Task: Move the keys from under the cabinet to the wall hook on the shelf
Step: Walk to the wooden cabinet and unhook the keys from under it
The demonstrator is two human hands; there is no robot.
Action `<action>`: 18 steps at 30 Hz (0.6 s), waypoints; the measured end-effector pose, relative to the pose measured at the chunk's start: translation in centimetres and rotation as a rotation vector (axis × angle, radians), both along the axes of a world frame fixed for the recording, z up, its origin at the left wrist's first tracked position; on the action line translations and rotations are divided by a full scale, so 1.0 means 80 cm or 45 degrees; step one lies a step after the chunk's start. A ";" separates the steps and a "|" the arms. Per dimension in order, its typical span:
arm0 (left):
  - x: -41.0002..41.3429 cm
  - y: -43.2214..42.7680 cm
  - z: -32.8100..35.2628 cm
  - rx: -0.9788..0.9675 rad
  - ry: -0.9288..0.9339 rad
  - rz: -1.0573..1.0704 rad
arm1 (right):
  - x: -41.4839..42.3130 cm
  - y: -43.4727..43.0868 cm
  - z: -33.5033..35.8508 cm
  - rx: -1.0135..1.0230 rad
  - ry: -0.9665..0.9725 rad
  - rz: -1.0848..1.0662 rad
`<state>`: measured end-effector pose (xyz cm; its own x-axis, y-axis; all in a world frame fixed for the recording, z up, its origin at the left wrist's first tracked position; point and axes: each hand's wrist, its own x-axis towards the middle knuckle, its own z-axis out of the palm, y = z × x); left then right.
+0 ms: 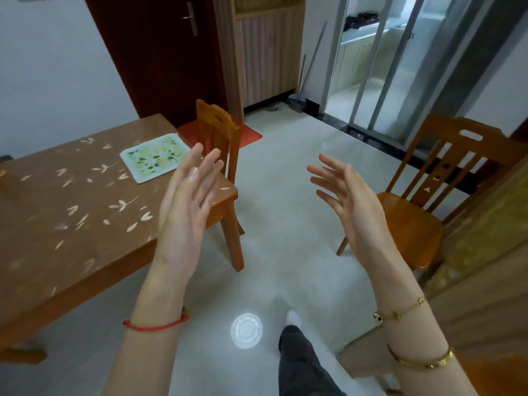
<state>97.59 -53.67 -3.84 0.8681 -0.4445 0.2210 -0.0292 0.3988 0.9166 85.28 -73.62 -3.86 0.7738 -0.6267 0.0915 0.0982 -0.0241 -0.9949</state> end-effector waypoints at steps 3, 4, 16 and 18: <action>0.060 -0.067 -0.007 0.004 -0.003 0.001 | 0.055 -0.069 -0.006 0.002 -0.027 0.002; 0.080 -0.091 -0.008 0.000 -0.009 -0.006 | 0.075 -0.094 -0.006 0.001 -0.037 0.001; 0.304 -0.329 -0.004 0.013 -0.028 -0.027 | 0.300 -0.342 0.000 -0.004 -0.059 0.023; 0.340 -0.359 -0.007 0.015 -0.015 -0.015 | 0.336 -0.373 -0.005 0.010 -0.058 0.040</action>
<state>124.75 -82.36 -4.44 0.8602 -0.4573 0.2258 -0.0354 0.3882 0.9209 112.15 -103.43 -4.25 0.7884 -0.6029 0.1223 0.1440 -0.0124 -0.9895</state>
